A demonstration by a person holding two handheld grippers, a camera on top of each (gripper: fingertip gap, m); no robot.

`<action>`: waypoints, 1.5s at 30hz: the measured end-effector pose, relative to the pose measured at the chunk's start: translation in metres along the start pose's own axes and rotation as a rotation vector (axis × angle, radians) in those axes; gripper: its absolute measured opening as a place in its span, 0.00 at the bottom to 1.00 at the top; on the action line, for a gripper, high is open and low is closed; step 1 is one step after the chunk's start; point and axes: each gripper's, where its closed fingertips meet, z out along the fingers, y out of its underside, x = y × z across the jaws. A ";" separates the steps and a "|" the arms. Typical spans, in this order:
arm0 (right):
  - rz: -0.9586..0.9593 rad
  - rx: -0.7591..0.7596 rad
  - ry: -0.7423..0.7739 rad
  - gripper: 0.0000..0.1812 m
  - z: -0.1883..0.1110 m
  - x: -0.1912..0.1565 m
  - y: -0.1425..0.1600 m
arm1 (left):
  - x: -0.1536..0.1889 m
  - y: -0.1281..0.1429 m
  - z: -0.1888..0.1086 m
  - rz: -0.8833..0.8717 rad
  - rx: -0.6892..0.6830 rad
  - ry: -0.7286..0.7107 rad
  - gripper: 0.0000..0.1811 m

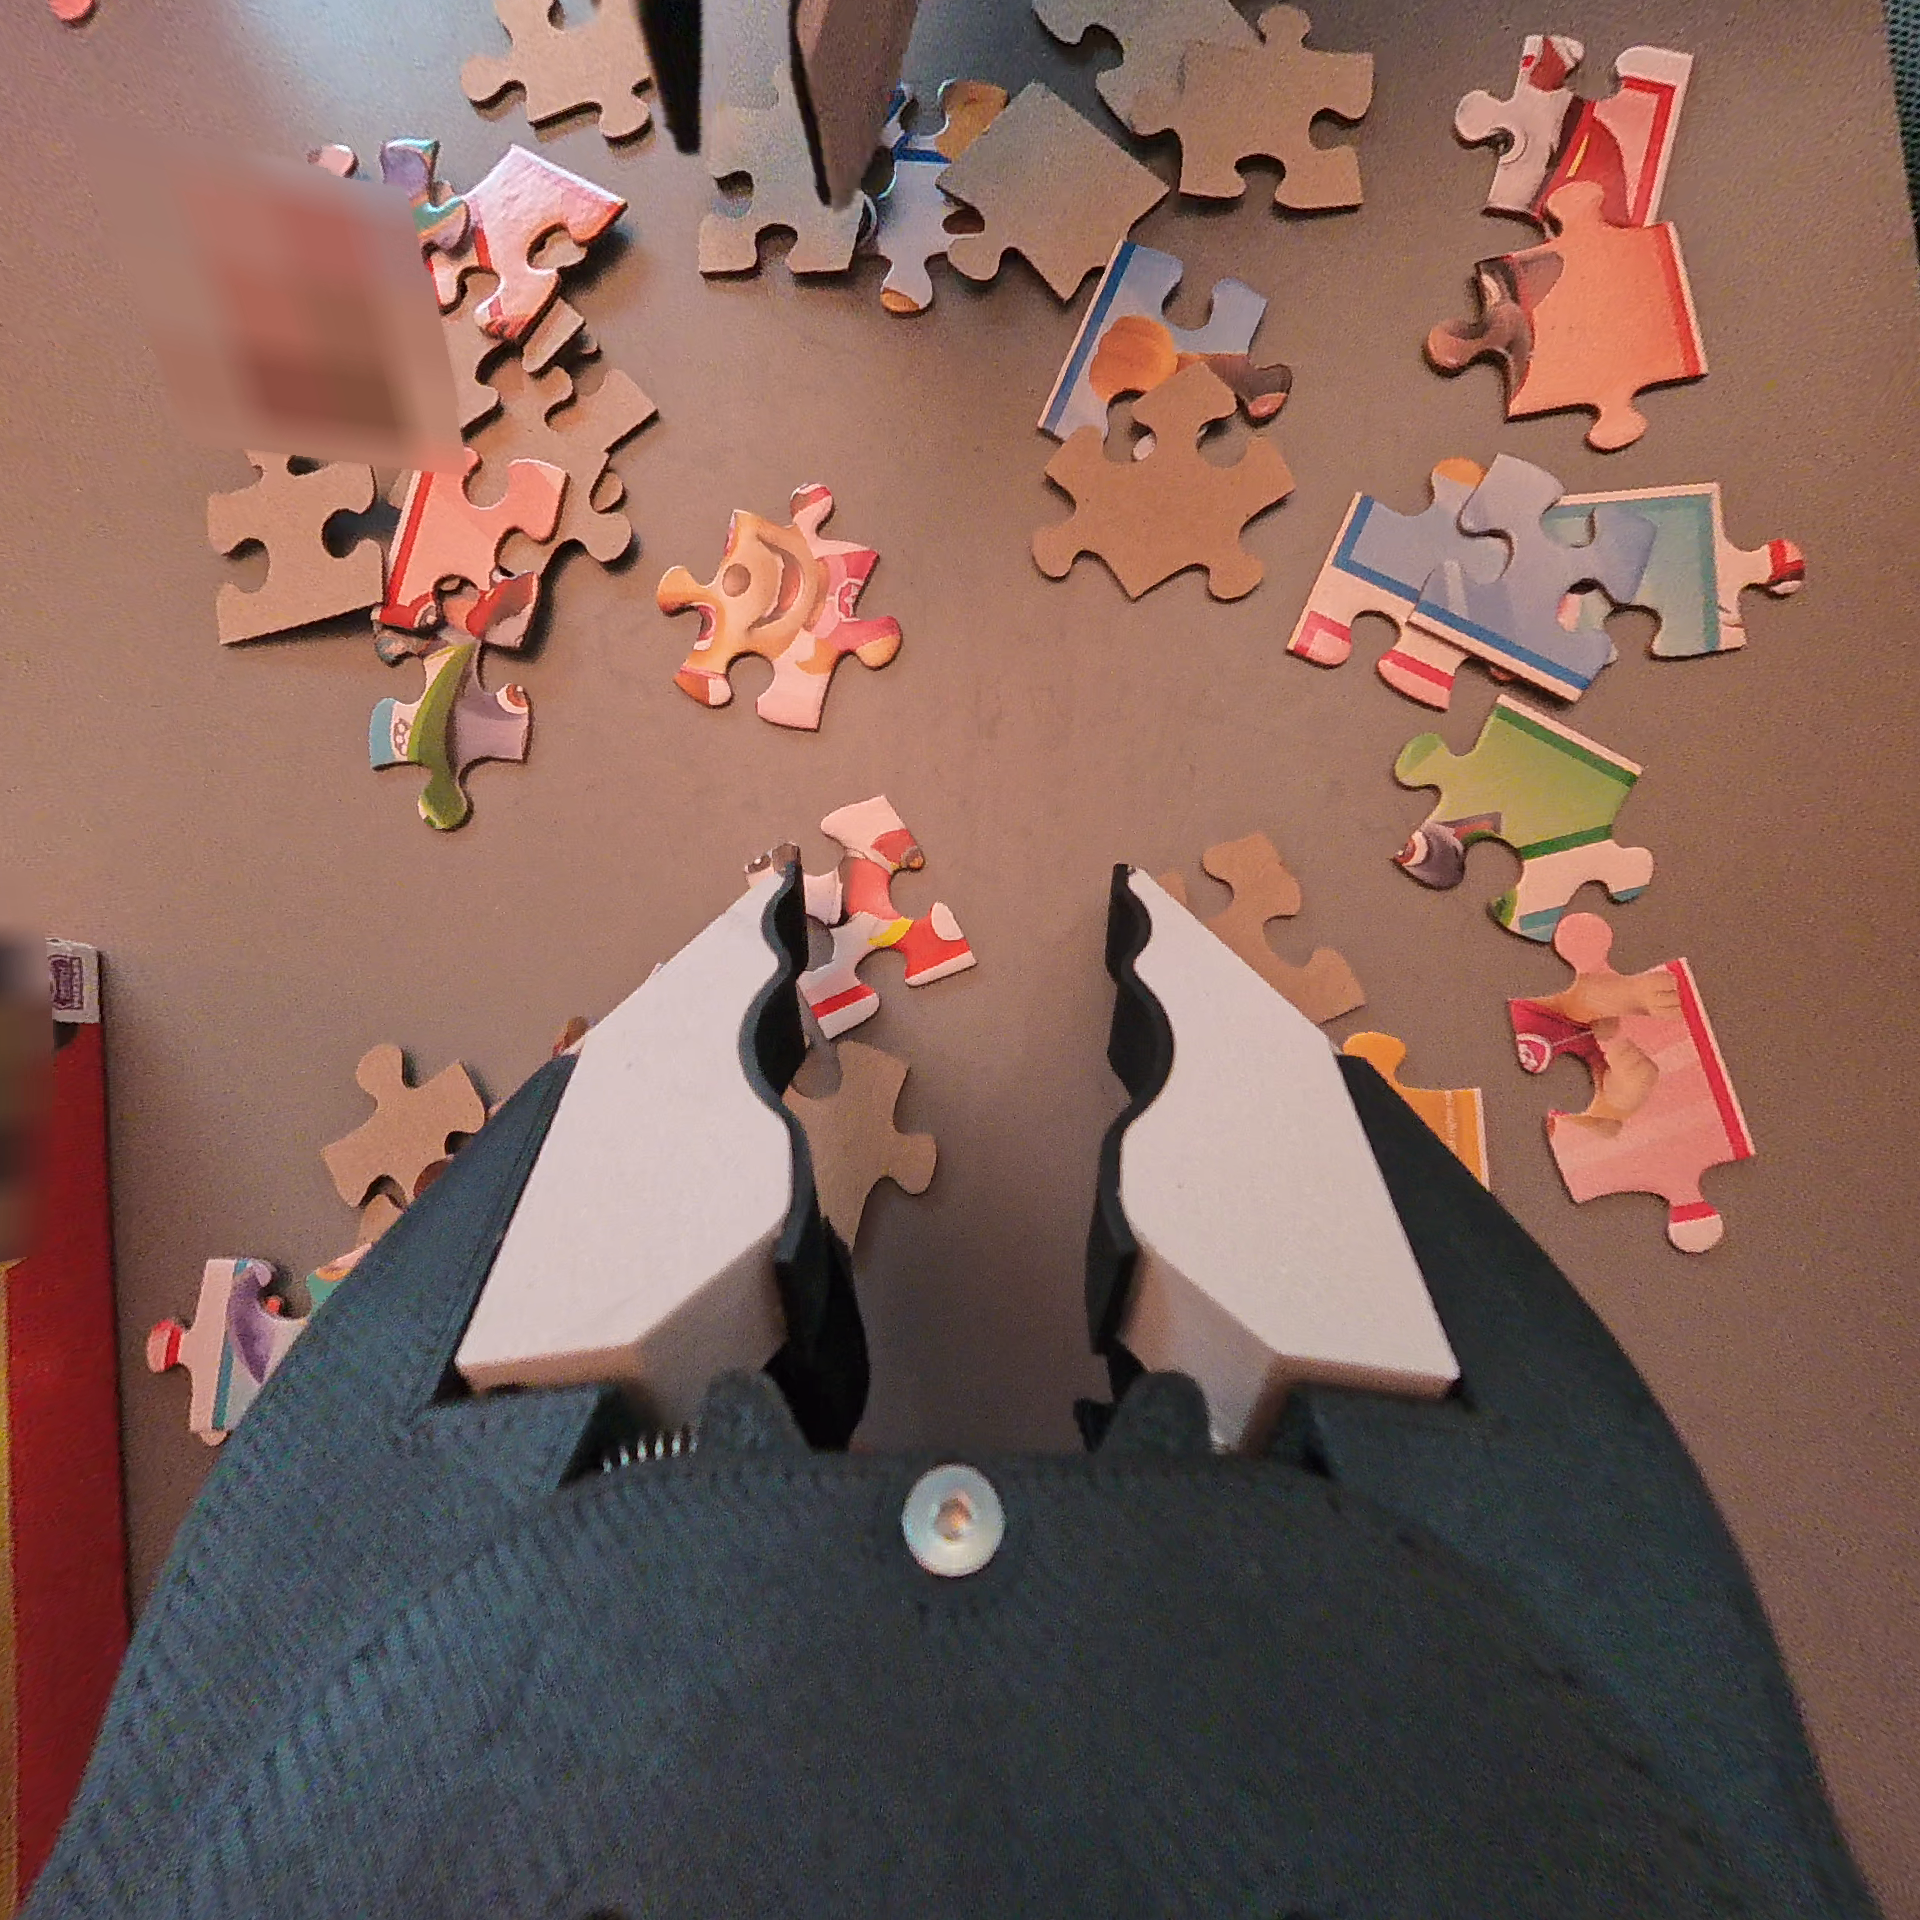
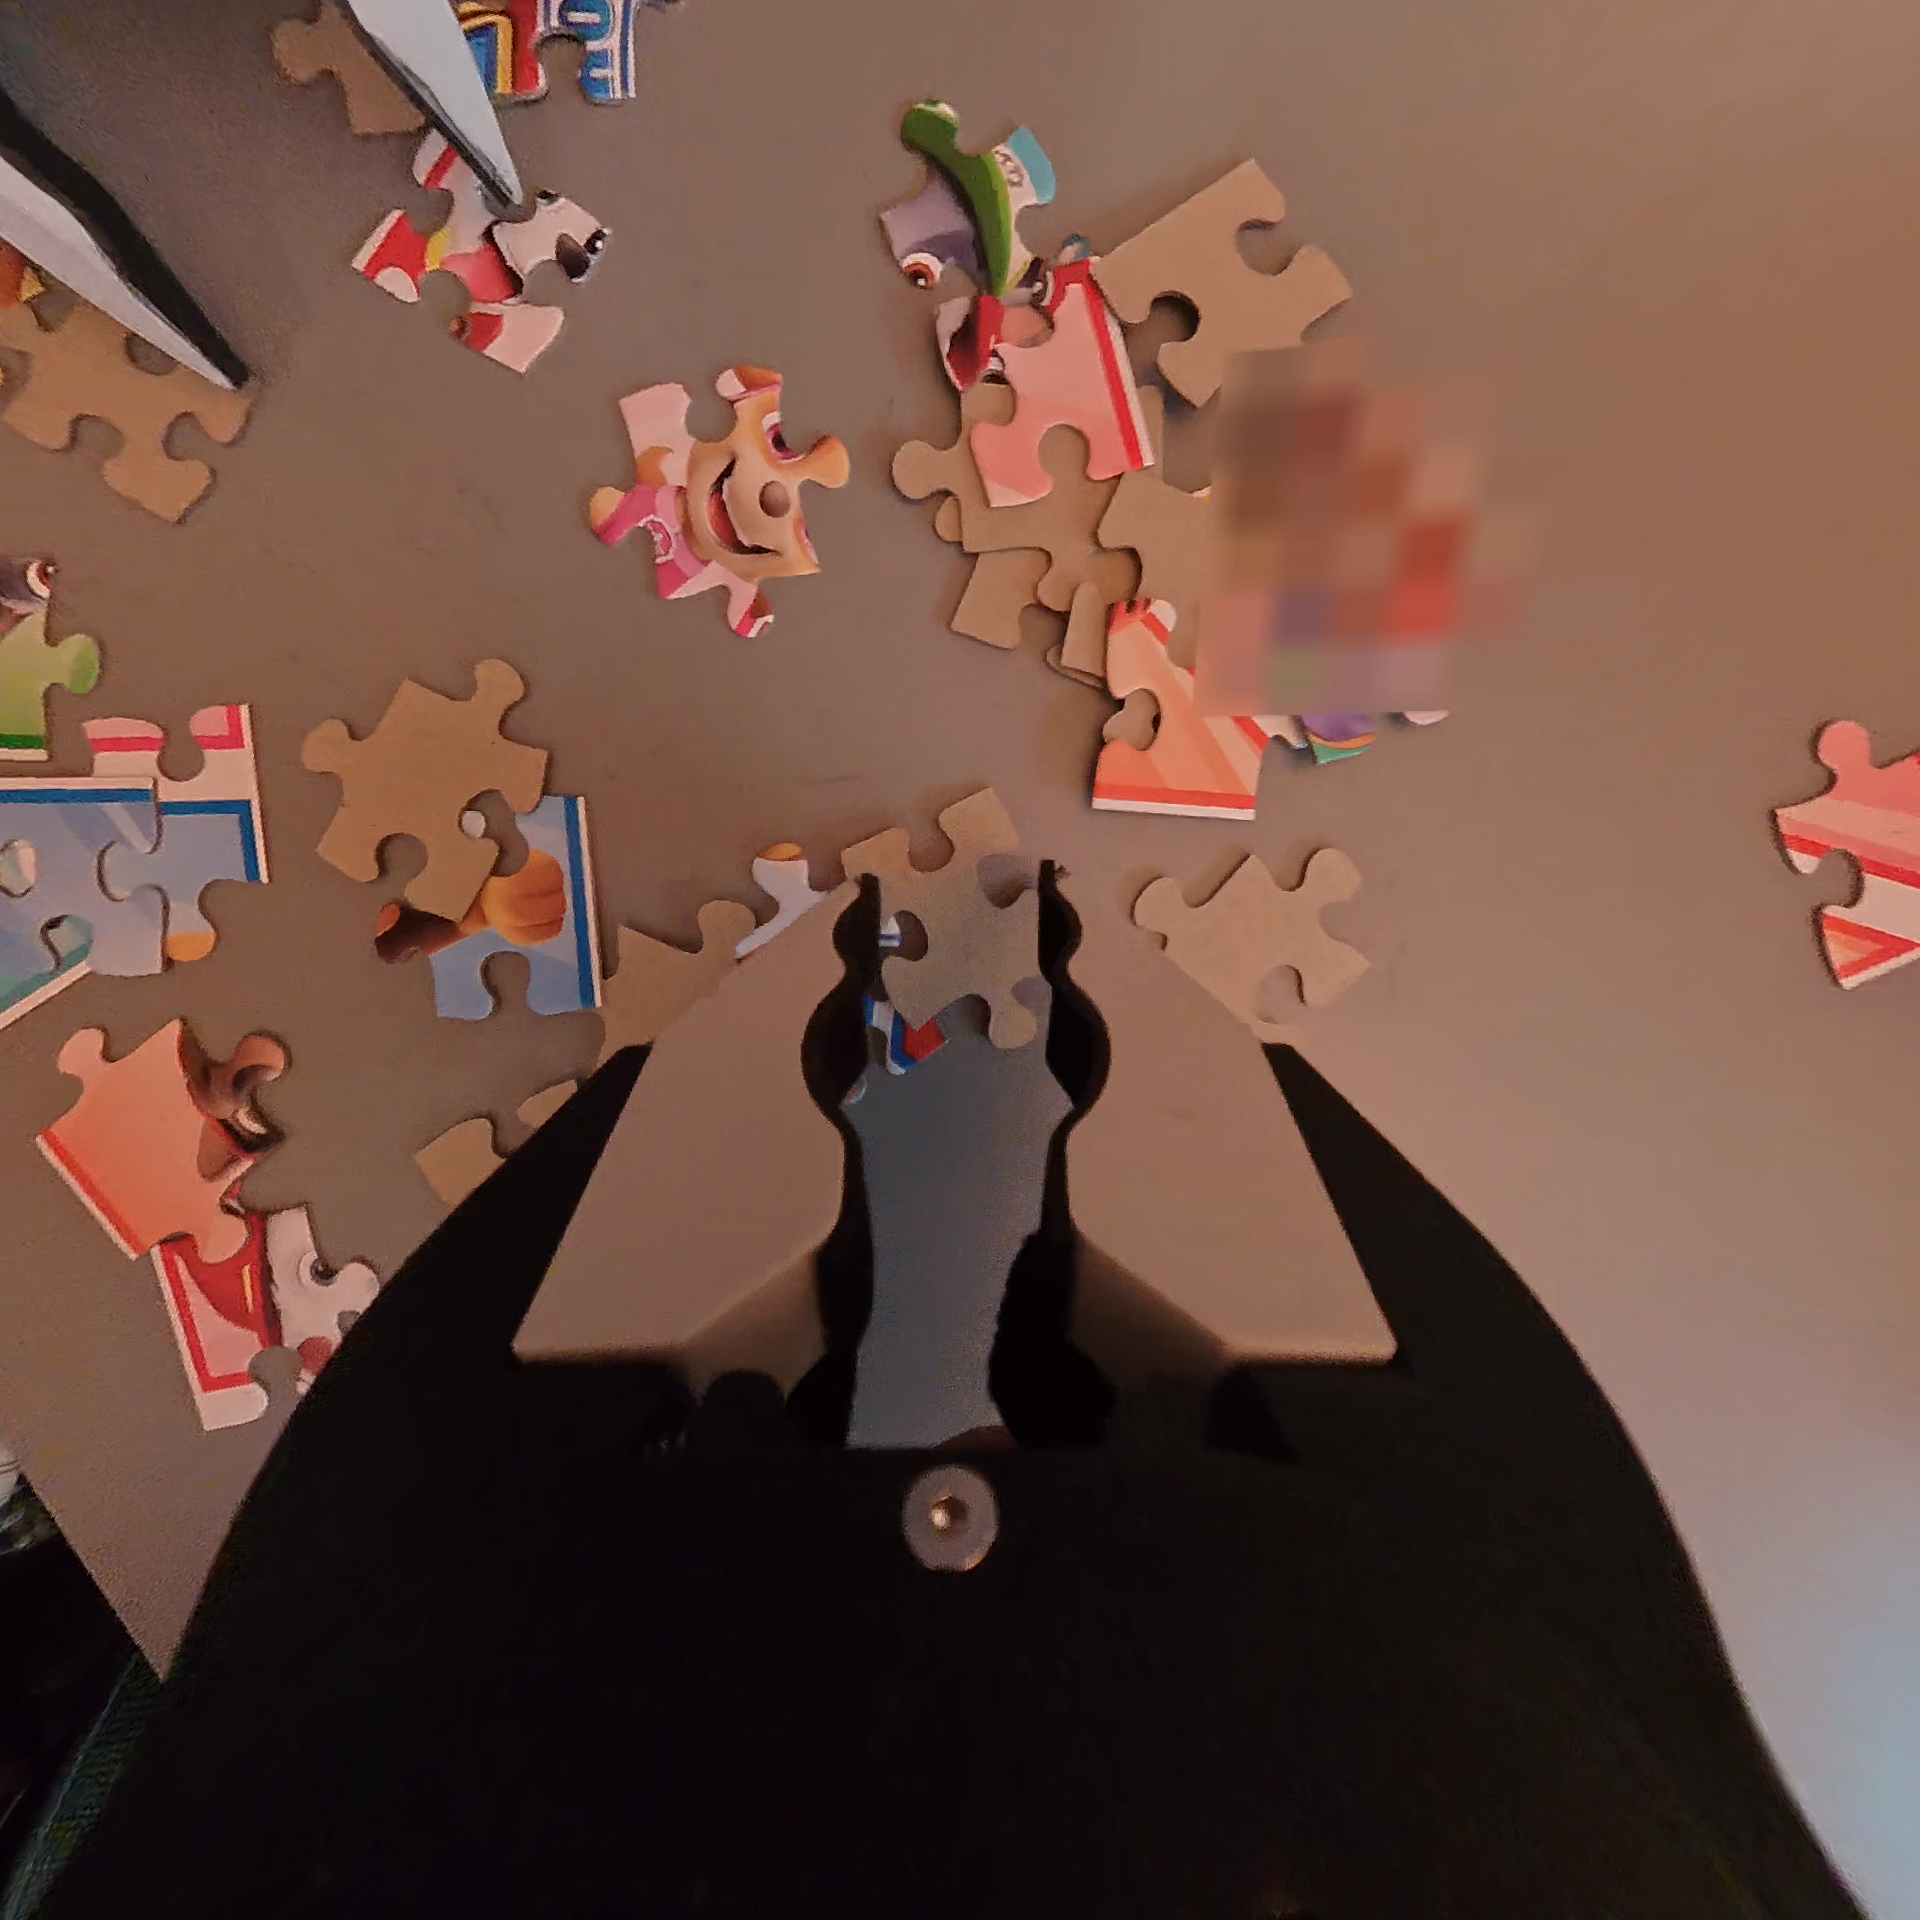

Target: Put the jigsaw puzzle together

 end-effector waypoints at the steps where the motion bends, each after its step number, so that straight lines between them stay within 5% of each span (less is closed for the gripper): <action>1: 0.001 -0.009 -0.010 0.18 0.003 -0.002 -0.001 | 0.000 0.000 0.001 0.001 -0.002 0.001 0.32; 13: 0.092 0.110 -0.074 0.17 0.006 -0.014 -0.008 | 0.001 -0.015 0.004 0.035 0.040 -0.034 0.31; 17: 0.173 0.314 -0.354 0.17 -0.015 -0.051 -0.045 | -0.004 -0.043 0.000 0.139 0.134 -0.151 0.30; 21: 0.167 0.364 -0.556 0.17 -0.030 -0.082 -0.066 | 0.003 -0.068 0.000 0.314 0.180 -0.255 0.26; 27: 0.151 0.313 -0.677 0.18 -0.029 -0.103 -0.074 | 0.000 -0.076 -0.001 0.427 0.193 -0.375 0.03; 31: 0.196 0.399 -0.660 0.19 -0.036 -0.094 -0.086 | -0.005 -0.080 -0.012 0.246 0.291 -0.290 0.00; 37: 0.167 0.506 -0.498 0.17 -0.049 -0.071 -0.090 | -0.001 -0.085 -0.023 -0.207 0.476 0.100 0.00; 45: 0.119 0.487 -0.470 0.02 -0.046 -0.078 -0.095 | 0.002 -0.084 -0.024 -0.295 0.504 0.208 0.00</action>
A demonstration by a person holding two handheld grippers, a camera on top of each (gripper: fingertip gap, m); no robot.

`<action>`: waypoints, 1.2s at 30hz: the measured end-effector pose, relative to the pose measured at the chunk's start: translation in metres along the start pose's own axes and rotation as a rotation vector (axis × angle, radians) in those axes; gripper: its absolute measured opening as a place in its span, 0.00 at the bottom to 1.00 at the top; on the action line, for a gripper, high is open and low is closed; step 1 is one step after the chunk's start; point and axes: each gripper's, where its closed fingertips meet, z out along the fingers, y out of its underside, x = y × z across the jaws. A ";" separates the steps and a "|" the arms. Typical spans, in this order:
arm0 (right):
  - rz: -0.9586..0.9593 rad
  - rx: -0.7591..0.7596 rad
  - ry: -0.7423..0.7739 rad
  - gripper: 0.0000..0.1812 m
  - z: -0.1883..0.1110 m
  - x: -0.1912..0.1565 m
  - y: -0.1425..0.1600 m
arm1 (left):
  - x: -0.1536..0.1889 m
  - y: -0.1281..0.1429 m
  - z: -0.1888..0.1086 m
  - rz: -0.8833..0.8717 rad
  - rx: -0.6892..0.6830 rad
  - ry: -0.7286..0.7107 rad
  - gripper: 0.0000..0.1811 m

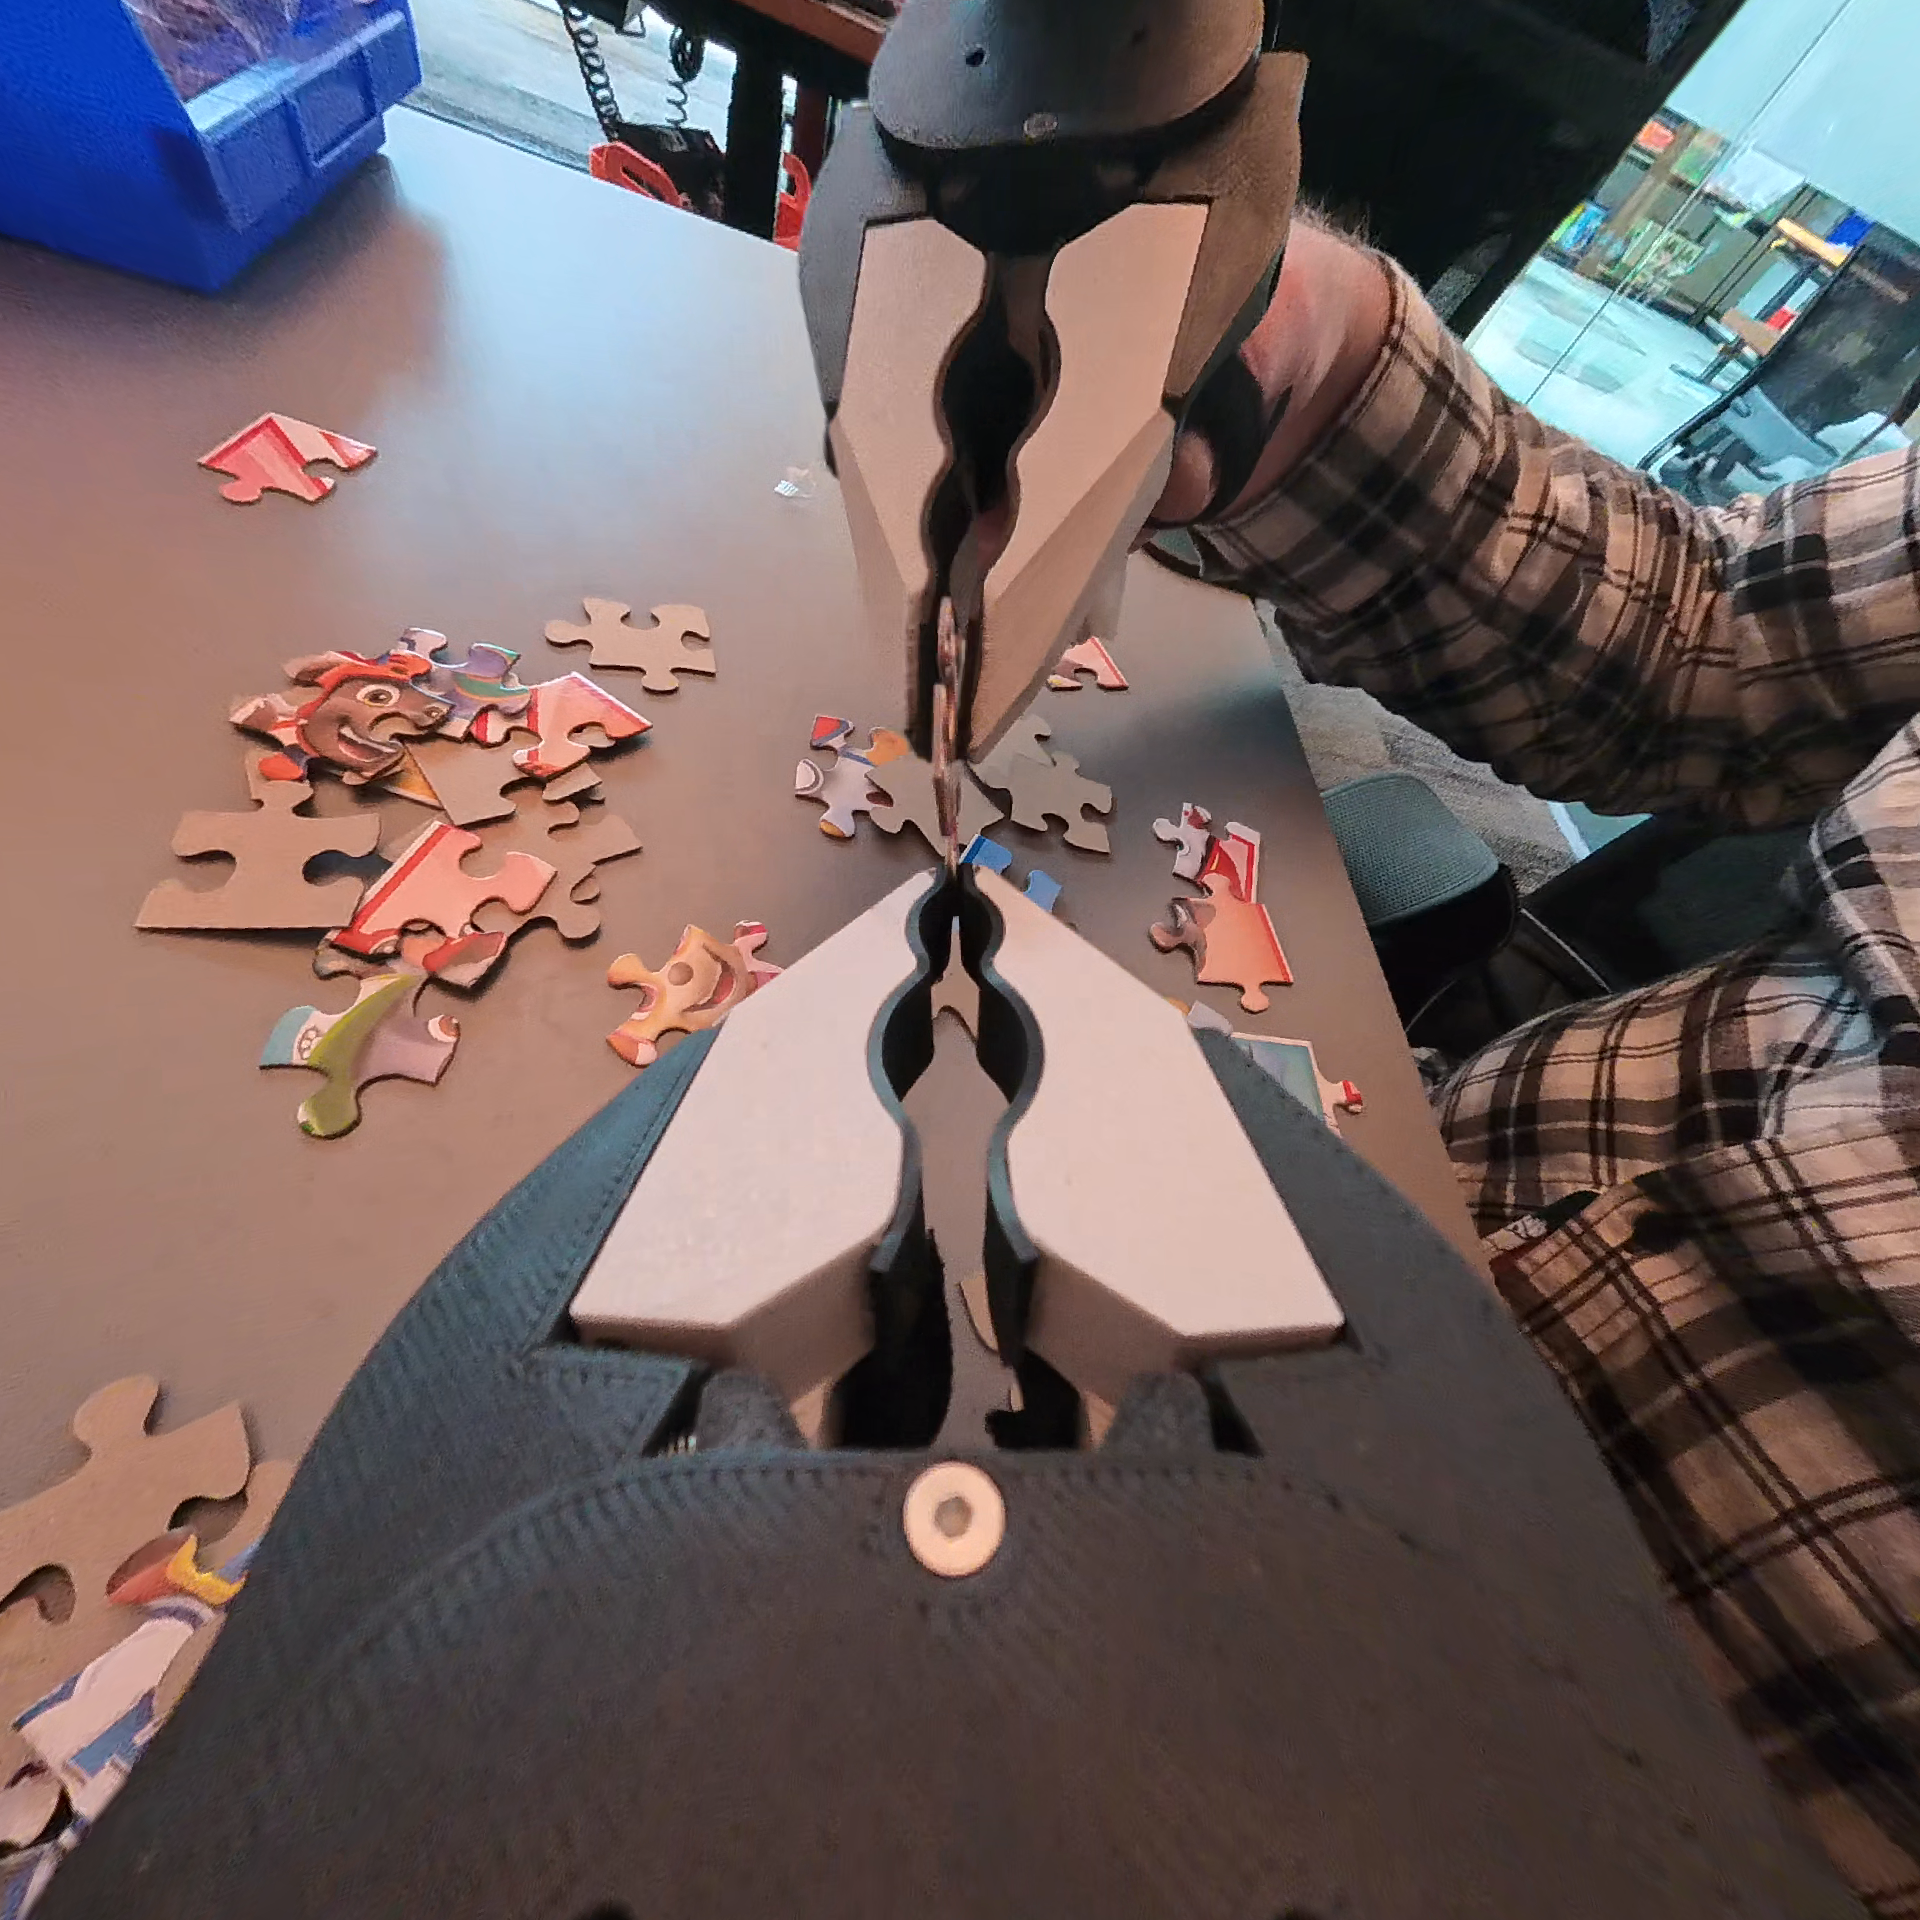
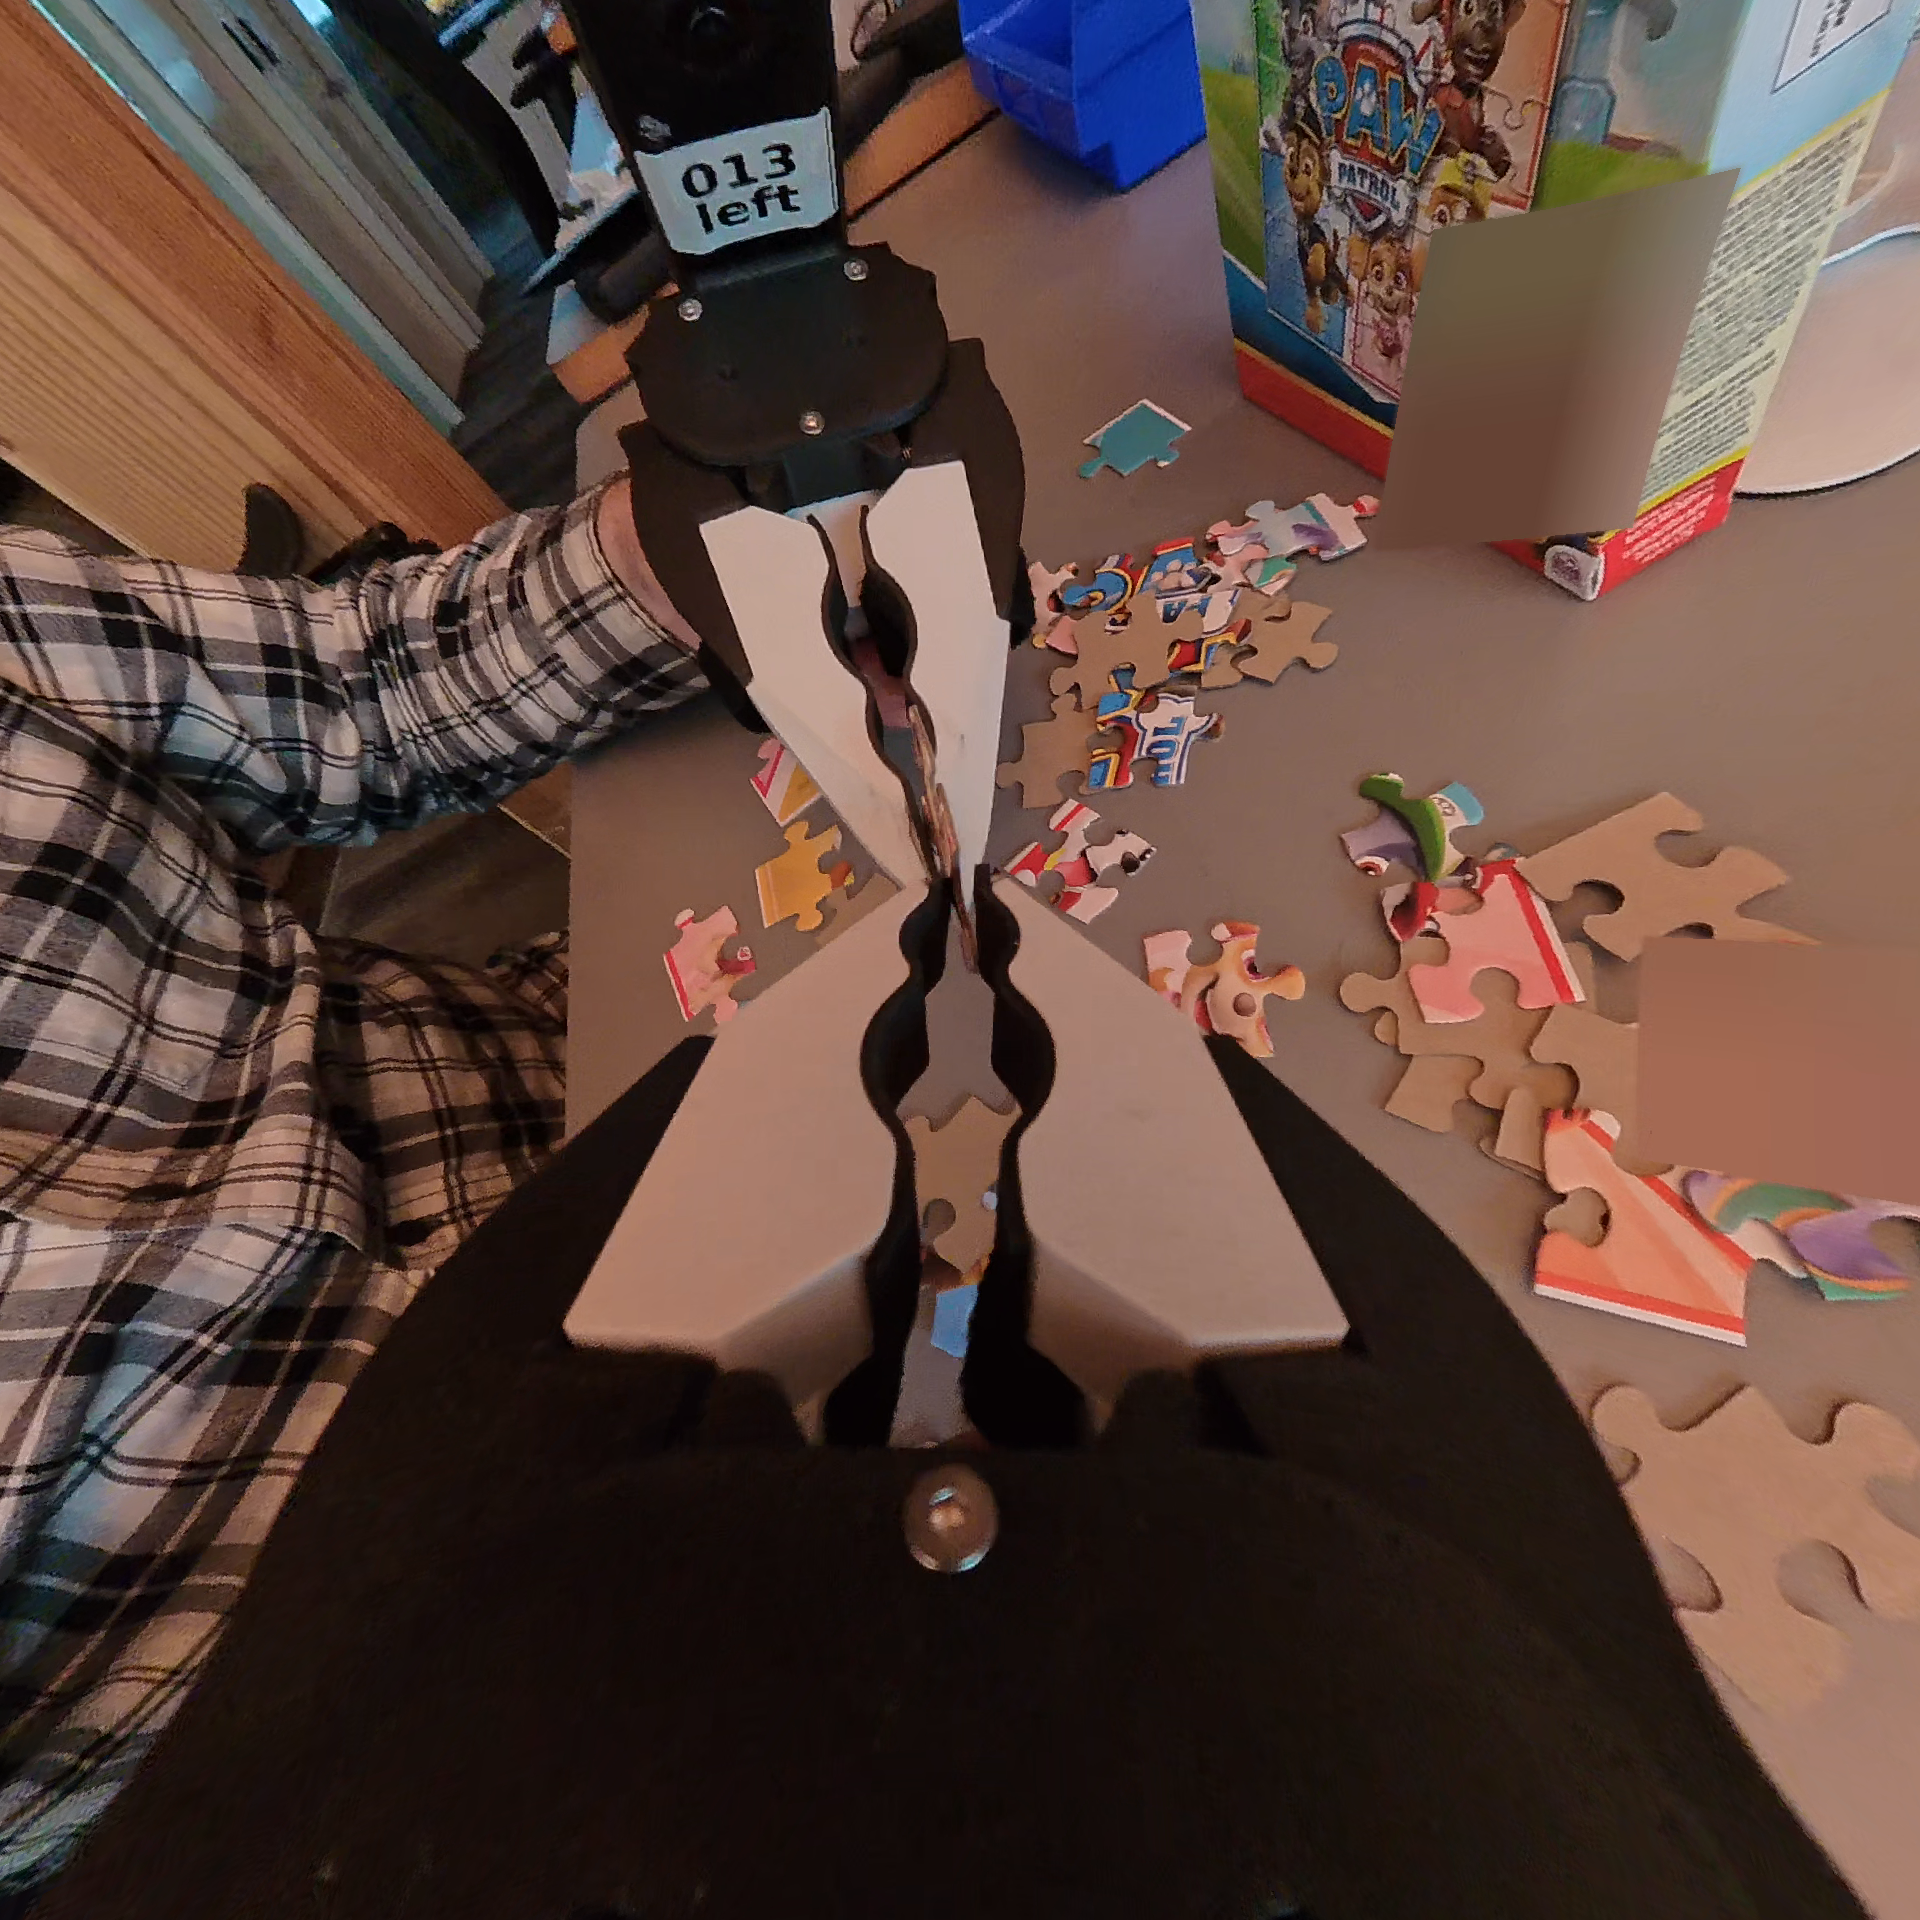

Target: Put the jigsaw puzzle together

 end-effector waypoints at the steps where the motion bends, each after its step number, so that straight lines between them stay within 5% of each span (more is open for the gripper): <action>1: 0.007 0.005 -0.008 0.01 0.000 -0.001 0.000 | -0.001 0.000 -0.001 -0.008 0.000 0.000 0.02; 6: 0.070 -0.029 0.026 0.00 -0.006 0.012 0.011 | -0.022 0.015 -0.011 0.061 -0.105 -0.127 0.11; 13: 0.079 -0.120 -0.014 0.00 0.007 0.011 0.024 | -0.020 0.011 -0.014 0.055 -0.083 -0.106 0.14; 19: 0.035 -0.161 -0.015 0.04 0.022 0.007 0.023 | -0.011 0.010 -0.009 0.014 -0.045 -0.024 0.00; 21: 0.020 -0.178 0.052 0.13 0.013 0.017 0.025 | -0.019 0.013 -0.014 -0.015 -0.058 -0.051 0.00; 26: -0.035 -0.394 0.348 0.17 -0.037 0.069 0.069 | -0.045 0.036 -0.026 -0.133 -0.140 -0.127 0.00; 31: -0.065 -0.554 0.406 0.21 -0.059 0.079 0.108 | -0.066 0.059 -0.029 -0.128 -0.273 -0.258 0.10; 36: -0.121 -0.506 0.458 0.18 -0.062 0.087 0.098 | -0.071 0.055 -0.027 -0.072 -0.280 -0.316 0.14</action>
